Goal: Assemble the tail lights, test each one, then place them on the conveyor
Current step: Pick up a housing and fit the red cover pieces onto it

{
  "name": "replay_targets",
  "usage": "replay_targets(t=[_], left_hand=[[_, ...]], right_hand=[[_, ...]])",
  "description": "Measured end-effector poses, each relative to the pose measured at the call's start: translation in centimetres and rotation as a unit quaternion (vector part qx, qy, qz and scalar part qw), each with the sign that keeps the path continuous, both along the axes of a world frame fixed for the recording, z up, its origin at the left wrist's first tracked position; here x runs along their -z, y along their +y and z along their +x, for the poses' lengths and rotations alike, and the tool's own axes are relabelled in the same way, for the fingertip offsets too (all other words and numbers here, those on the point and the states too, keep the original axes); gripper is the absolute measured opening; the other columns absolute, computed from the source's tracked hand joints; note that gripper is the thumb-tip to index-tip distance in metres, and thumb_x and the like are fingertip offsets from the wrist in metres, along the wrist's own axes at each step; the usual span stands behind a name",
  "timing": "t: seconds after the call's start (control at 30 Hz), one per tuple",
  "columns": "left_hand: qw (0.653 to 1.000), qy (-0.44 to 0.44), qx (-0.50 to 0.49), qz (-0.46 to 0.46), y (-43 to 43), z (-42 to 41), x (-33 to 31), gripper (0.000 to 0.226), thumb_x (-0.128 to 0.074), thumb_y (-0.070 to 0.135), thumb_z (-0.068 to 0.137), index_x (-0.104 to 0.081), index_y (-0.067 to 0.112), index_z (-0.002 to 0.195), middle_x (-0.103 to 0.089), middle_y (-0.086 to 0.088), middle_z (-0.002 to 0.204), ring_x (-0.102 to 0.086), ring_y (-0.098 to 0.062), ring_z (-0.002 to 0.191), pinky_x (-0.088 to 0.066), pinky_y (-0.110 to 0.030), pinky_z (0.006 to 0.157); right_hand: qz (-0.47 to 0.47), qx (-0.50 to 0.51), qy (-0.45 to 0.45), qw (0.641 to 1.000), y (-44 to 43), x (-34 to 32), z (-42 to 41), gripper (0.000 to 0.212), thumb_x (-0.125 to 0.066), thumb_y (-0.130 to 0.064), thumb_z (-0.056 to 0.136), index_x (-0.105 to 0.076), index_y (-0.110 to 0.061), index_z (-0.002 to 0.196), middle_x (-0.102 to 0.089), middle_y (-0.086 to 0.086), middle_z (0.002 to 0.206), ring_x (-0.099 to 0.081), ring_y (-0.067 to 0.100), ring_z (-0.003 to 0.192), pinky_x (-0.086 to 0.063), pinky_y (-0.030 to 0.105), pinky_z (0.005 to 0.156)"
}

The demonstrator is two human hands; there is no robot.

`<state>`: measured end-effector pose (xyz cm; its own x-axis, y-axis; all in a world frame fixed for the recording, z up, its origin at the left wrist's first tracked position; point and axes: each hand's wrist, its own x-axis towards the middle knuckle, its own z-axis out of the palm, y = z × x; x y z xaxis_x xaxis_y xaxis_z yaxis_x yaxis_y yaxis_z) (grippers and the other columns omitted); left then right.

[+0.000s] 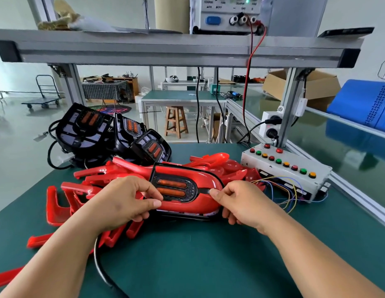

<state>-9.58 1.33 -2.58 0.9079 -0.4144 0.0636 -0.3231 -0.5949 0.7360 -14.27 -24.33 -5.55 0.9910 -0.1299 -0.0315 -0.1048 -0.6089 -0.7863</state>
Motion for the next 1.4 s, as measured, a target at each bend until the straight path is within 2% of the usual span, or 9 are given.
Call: replay_targets(t=[0.13,0.23,0.33,0.5,0.63,0.8,1.03,1.2,1.4], left_hand=[[0.997,-0.056,0.009,0.050,0.1,0.1,0.0,0.017,-0.081,0.023,0.077,-0.070,0.037,0.079,-0.066,0.017,0.075,-0.064,0.000,0.064,-0.048,-0.011,0.057],[0.980,-0.137,0.020,0.143,0.2,0.1,-0.3,0.022,-0.080,0.034,0.075,-0.063,0.047,0.081,-0.058,0.019,0.084,-0.052,0.011,0.075,-0.035,-0.008,0.063],[0.979,-0.158,0.033,0.126,0.5,0.4,-0.4,0.021,-0.078,0.034,0.077,-0.063,0.047,0.081,-0.058,0.016,0.086,-0.051,0.008,0.081,-0.035,-0.011,0.068],[0.984,-0.129,0.049,0.110,0.7,0.4,-0.3,0.013,-0.077,0.032,0.079,-0.070,0.043,0.078,-0.057,0.033,0.087,-0.054,0.006,0.083,-0.041,-0.008,0.070],[0.985,-0.135,0.029,0.106,0.6,0.6,0.0,0.014,-0.080,0.033,0.076,-0.070,0.044,0.075,-0.061,0.015,0.076,-0.056,0.004,0.078,-0.040,-0.010,0.065],[0.983,-0.128,0.024,0.132,0.7,1.0,0.4,0.016,-0.077,0.039,0.077,-0.065,0.050,0.079,-0.049,0.017,0.096,-0.052,-0.001,0.089,-0.043,-0.019,0.083],[0.991,-0.100,0.014,0.087,1.1,1.5,1.0,0.011,-0.075,0.036,0.080,-0.069,0.045,0.084,-0.049,0.020,0.110,-0.051,0.001,0.098,-0.037,-0.013,0.083],[0.996,-0.080,0.003,0.030,1.0,1.4,0.8,0.014,-0.078,0.034,0.078,-0.072,0.046,0.078,-0.049,0.024,0.111,-0.056,-0.005,0.099,-0.047,-0.029,0.090],[0.995,-0.090,0.005,0.050,0.8,1.4,1.1,0.012,-0.079,0.035,0.075,-0.073,0.045,0.077,-0.047,0.029,0.107,-0.053,-0.001,0.102,-0.045,-0.033,0.097]], right_hand=[[-0.024,0.031,-0.030,0.999,0.5,0.2,0.1,0.039,-0.060,-0.051,0.090,-0.063,-0.015,0.074,-0.070,0.002,0.059,-0.063,0.012,0.044,-0.044,0.024,0.044],[0.082,0.047,-0.015,0.995,0.6,0.1,0.2,0.045,-0.061,-0.049,0.090,-0.059,-0.009,0.070,-0.065,0.004,0.051,-0.057,0.012,0.039,-0.038,0.021,0.038],[0.172,0.044,0.031,0.984,0.4,0.0,0.2,0.046,-0.060,-0.050,0.090,-0.056,-0.008,0.071,-0.060,0.004,0.047,-0.048,0.012,0.034,-0.031,0.018,0.034],[0.099,0.057,0.016,0.993,0.6,0.7,0.3,0.049,-0.058,-0.053,0.090,-0.055,-0.008,0.073,-0.064,0.005,0.050,-0.053,0.013,0.036,-0.034,0.020,0.035],[0.077,0.085,-0.023,0.993,0.6,1.2,0.5,0.043,-0.065,-0.051,0.087,-0.049,-0.011,0.087,-0.065,0.004,0.050,-0.054,0.014,0.036,-0.035,0.021,0.034],[0.009,0.084,-0.029,0.996,0.2,1.4,0.6,0.053,-0.064,-0.066,0.078,-0.044,-0.016,0.082,-0.066,0.003,0.055,-0.056,0.012,0.037,-0.039,0.023,0.039],[0.051,0.037,0.027,0.998,-0.8,0.8,0.5,0.064,-0.072,-0.071,0.060,-0.052,-0.014,0.082,-0.068,0.004,0.070,-0.063,0.011,0.049,-0.049,0.028,0.050],[0.076,-0.004,0.052,0.996,-1.2,0.7,0.4,0.073,-0.075,-0.073,0.042,-0.054,-0.014,0.078,-0.066,-0.001,0.070,-0.065,0.008,0.055,-0.052,0.022,0.053],[0.091,-0.003,0.035,0.995,-1.4,1.3,0.8,0.048,-0.082,-0.051,0.067,-0.053,-0.014,0.073,-0.064,0.001,0.068,-0.066,0.013,0.058,-0.055,0.025,0.056]])
